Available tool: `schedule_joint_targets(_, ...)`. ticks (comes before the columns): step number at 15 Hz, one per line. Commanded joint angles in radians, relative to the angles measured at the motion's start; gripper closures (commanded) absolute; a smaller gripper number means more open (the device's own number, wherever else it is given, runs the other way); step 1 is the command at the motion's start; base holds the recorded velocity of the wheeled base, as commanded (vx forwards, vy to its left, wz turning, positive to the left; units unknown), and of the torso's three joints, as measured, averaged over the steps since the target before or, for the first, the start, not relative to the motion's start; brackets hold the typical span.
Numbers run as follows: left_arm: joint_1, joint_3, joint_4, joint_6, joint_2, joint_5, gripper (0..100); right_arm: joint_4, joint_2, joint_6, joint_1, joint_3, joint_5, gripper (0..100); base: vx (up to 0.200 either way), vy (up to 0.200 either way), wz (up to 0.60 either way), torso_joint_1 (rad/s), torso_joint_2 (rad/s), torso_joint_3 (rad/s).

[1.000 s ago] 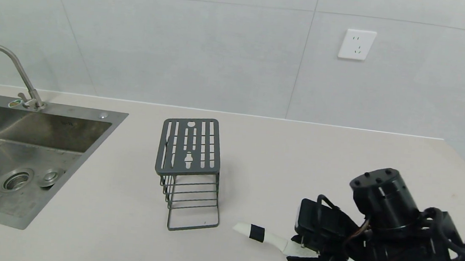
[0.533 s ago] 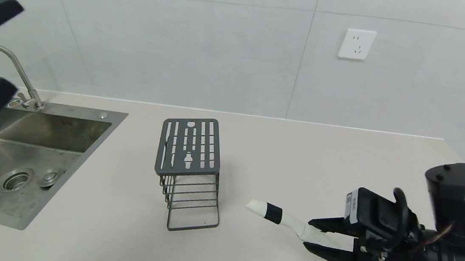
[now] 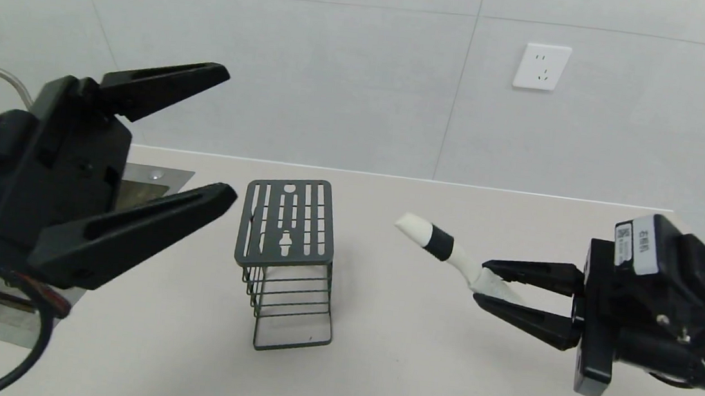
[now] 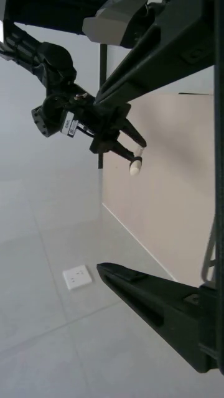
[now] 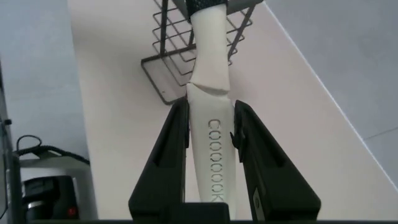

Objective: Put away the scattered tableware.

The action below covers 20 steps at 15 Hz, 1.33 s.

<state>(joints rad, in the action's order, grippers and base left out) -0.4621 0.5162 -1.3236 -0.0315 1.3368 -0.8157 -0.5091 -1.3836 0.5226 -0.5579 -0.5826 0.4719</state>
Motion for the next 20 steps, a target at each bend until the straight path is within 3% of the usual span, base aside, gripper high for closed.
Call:
schedule_joint_targets(1, -0.041, 0.004, -0.066, -0.004, 0.131, -0.003, 0, -0.026, -0.005, -0.006, 0.03, -0.006, 0.017, 100, 0.0, 0.0, 0.0, 0.0, 0.0, 0.0)
schedule_joint_targets(6, -0.127, 0.012, -0.151, -0.007, 0.223, -0.005, 0, -0.23, -0.005, -0.079, 0.026, 0.021, 0.057, 100, 0.0, 0.0, 0.0, 0.0, 0.0, 0.0)
schedule_joint_targets(9, -0.162, 0.085, -0.247, -0.01, 0.348, -0.005, 0, -0.289, -0.005, -0.102, 0.023, 0.027, 0.07, 100, 0.0, 0.0, 0.0, 0.0, 0.0, 0.0)
schedule_joint_targets(14, -0.216, 0.177, -0.247, -0.008, 0.447, -0.005, 0, -0.344, 0.003, -0.121, 0.004, 0.032, 0.071, 100, 0.0, 0.0, 0.0, 0.0, 0.0, 0.0)
schedule_joint_targets(20, -0.268, 0.352, -0.247, -0.013, 0.57, -0.005, 0, -0.384, 0.005, -0.121, -0.017, 0.059, 0.086, 100, 0.0, 0.0, 0.0, 0.0, 0.0, 0.0)
